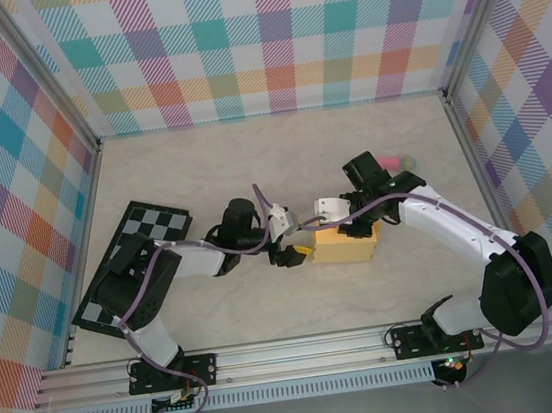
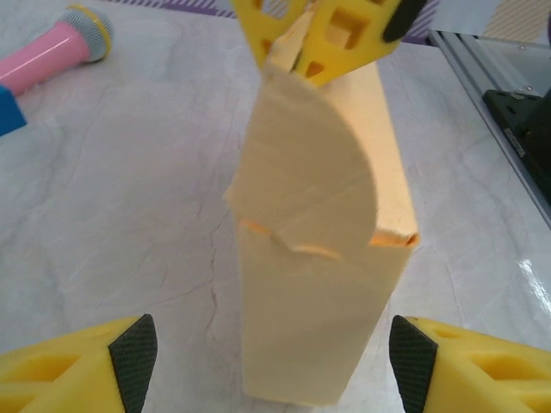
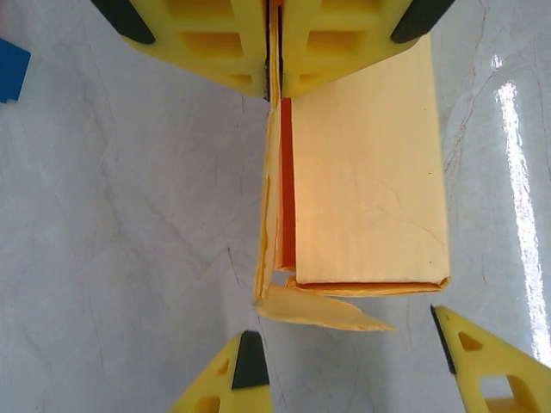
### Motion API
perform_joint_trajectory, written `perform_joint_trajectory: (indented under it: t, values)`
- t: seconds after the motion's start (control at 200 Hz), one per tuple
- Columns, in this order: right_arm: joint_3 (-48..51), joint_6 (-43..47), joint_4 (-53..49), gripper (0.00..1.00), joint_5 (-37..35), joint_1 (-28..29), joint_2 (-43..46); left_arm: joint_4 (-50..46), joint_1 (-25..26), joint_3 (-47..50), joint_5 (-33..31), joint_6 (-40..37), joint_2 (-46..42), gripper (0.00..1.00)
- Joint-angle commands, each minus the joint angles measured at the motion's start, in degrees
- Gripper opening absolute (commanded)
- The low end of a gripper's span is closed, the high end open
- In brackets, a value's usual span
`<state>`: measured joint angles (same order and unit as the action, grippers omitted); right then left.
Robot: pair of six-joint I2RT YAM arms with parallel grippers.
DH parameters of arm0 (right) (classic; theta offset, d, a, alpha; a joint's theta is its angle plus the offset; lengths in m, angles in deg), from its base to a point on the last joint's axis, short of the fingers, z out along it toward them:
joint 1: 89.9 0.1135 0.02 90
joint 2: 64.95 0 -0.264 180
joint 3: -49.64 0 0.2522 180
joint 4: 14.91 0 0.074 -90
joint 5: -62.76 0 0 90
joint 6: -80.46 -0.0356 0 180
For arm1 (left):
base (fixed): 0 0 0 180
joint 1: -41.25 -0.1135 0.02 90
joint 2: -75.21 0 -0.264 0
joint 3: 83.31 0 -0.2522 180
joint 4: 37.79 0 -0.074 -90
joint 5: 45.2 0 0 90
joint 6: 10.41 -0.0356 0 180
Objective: Fold the paper box
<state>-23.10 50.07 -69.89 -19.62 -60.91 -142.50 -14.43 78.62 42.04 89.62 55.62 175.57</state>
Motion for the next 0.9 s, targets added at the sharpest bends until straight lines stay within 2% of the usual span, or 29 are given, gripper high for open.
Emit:
perform_joint_trajectory:
  t: [0.0, 0.3, 0.46, 0.575, 0.69, 0.74, 0.785, 0.82, 0.895]
  values:
    - [-0.08, 2.02, -0.63, 0.1, 3.6, 0.27, -0.14, 3.58, 2.08, -1.78, 3.39, -4.93, 1.52, 0.73]
    - [-1.11, 2.3, -1.46, 0.1, 3.49, 0.1, -1.54, 4.65, 4.33, -1.49, 3.07, -4.83, 3.25, 0.71]
    - [-0.01, 6.14, -1.94, 0.12, 5.73, -0.46, -0.3, 9.48, 4.53, -0.44, 0.93, -4.07, 4.83, 0.59]
    - [0.05, 8.16, -3.09, 0.14, 9.68, -2.47, 0.74, 9.55, 4.56, -0.25, -0.25, -5.53, 5.2, 0.54]
    - [-0.26, 8.47, -3.48, 0.15, 9.22, -2.63, 0.5, 10.34, 4.53, 0.03, -1.46, -6.0, 5.29, 0.5]
    - [-0.15, 8.3, -2.99, 0.18, 8.55, -2.63, 0.22, 9.82, 4.5, -0.03, -1.52, -6.49, 5.2, 0.46]
    - [0.08, 8.01, -2.36, 0.3, 7.71, -2.63, -0.02, 8.77, 4.55, -0.32, -1.8, -6.54, 5.2, 0.45]
    - [-0.07, 6.61, -1.36, 0.33, 6.94, -2.63, -0.34, 8.11, 4.47, -0.66, -1.53, -6.64, 5.28, 0.45]
    - [-2.61, -2.04, 0.17, 0.39, 8.83, -2.55, -1.16, 7.4, 4.56, -1.33, -2.33, -5.47, 5.28, 0.39]
